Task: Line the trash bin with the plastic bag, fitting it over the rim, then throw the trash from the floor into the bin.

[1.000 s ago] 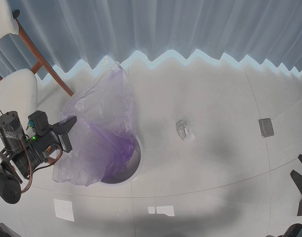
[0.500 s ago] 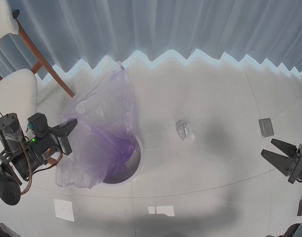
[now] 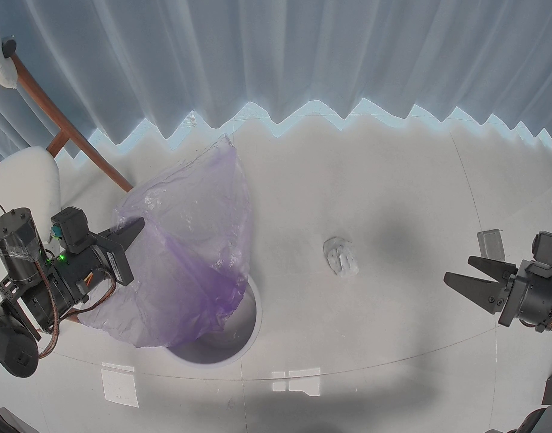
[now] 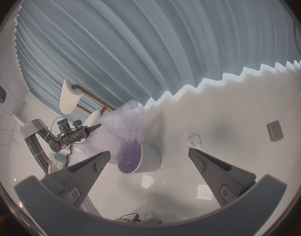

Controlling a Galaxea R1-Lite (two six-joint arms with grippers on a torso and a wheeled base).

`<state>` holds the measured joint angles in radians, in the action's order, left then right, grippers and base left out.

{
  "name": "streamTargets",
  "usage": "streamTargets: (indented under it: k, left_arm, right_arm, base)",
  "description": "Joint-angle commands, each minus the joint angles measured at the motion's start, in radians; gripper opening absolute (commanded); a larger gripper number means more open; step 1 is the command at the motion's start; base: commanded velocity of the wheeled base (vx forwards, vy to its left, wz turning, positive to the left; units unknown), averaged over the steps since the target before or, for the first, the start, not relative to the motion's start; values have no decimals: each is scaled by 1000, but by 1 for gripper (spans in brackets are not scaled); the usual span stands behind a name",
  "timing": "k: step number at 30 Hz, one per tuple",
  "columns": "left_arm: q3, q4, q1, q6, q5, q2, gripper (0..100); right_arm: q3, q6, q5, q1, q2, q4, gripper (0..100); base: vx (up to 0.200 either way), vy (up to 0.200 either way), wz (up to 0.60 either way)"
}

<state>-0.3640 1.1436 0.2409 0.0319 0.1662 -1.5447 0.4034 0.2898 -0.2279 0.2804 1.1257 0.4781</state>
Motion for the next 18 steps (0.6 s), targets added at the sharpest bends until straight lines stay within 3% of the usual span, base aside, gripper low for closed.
streamTargets:
  k: [1,13,18]
  left_arm:
    - [0,2,34,3,-5,-3,0]
    - [10,4,78,5,1,9,0]
    - [13,4,87,3,-5,12,0]
  right_arm:
    - [11,0,-1,2,86,37,100]
    - [15,34,1,92,332,252,100]
    - [14,66,2,121,419,343,100]
  base:
    - [200,0,0]
    - [0,0,0]
    - [0,200,0]
